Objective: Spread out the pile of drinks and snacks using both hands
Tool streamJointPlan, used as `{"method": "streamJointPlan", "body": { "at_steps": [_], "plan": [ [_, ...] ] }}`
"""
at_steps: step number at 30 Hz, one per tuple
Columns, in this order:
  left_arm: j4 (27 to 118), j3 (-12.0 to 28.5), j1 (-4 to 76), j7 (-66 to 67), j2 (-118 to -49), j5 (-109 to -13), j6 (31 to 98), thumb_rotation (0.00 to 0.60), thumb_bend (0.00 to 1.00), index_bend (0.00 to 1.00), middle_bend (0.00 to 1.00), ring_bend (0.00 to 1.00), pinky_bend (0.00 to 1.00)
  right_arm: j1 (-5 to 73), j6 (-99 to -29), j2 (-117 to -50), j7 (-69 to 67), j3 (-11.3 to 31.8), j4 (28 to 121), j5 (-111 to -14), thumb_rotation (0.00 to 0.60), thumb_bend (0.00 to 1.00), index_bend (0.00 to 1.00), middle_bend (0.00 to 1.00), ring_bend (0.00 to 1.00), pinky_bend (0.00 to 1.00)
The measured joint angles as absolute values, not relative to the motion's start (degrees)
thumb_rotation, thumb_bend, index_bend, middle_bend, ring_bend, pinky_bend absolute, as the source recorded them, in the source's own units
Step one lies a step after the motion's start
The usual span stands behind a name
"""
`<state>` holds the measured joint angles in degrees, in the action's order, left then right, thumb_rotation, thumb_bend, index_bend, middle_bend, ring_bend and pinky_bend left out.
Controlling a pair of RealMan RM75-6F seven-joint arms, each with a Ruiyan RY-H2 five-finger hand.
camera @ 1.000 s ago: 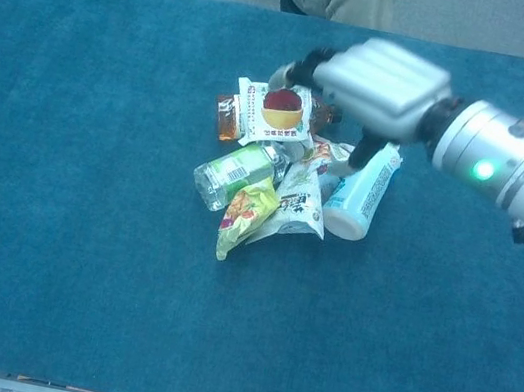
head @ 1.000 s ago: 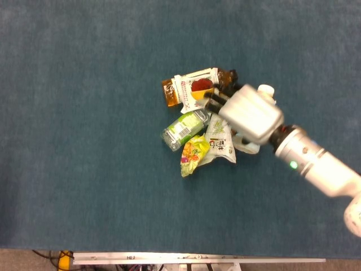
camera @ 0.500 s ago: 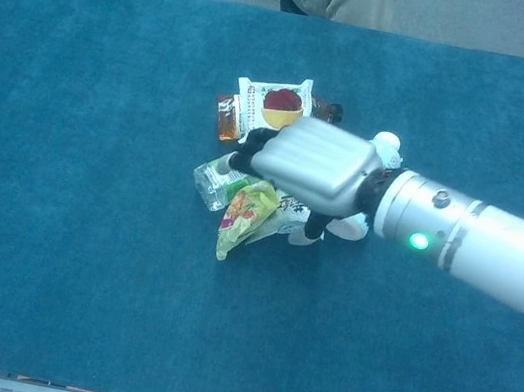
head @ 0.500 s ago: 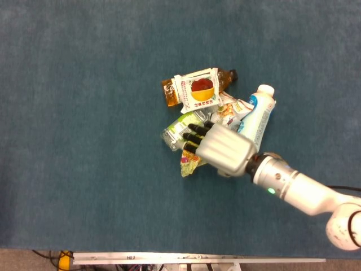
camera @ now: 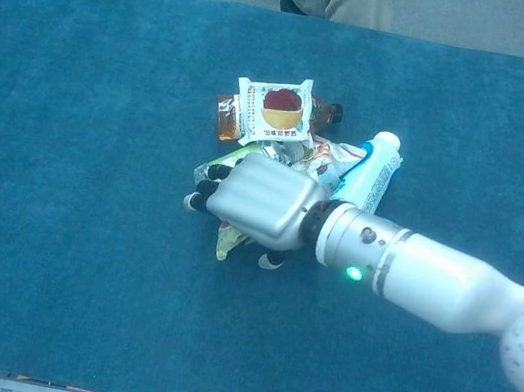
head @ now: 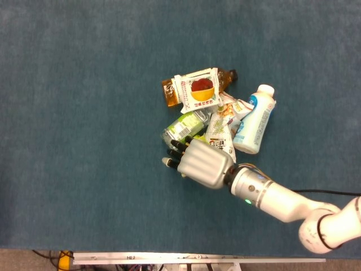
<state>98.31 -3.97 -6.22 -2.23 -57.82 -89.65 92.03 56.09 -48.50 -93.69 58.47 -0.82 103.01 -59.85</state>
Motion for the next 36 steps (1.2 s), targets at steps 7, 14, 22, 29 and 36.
{"method": "streamJointPlan", "body": {
  "at_steps": [7,14,22,29,36],
  "plan": [
    [97.5,-3.9,-6.3,-3.1,-58.1,-89.4,91.8,0.600,0.35,0.15,0.19,0.14,0.15,56.8,-51.2,-97.0,61.0,-2.2,100.1,-58.0,0.600,0.19,0.35,0.22,0.15,0.35],
    [97.0,-3.7,-6.1,-3.4,-58.6,-89.5,91.3,0.600,0.35,0.15,0.19,0.14,0.15,56.8,-51.8,-97.9,60.0,-2.9,98.6,-58.5,0.600,0.26,0.44,0.22,0.15,0.35],
    [96.6,-3.7,-6.0,-3.9,-59.0,-89.4,90.9,0.600,0.35,0.15,0.19,0.14,0.15,56.3,-52.0,-97.6,58.6,-4.5,98.0,-60.2,0.600,0.30,0.54,0.25,0.17,0.42],
    [96.5,-3.7,-5.9,-4.0,-59.1,-89.6,90.6,0.600,0.35,0.15,0.19,0.14,0.15,55.4,-52.3,-96.9,56.1,-5.3,98.1,-62.6,0.600,0.33,0.58,0.28,0.21,0.51],
    [96.9,-3.8,-6.0,-3.7,-58.9,-89.6,90.6,0.600,0.35,0.15,0.19,0.14,0.15,54.5,-52.8,-95.3,53.0,-5.4,100.3,-65.8,0.600,0.33,0.59,0.28,0.22,0.54]
  ]
}}
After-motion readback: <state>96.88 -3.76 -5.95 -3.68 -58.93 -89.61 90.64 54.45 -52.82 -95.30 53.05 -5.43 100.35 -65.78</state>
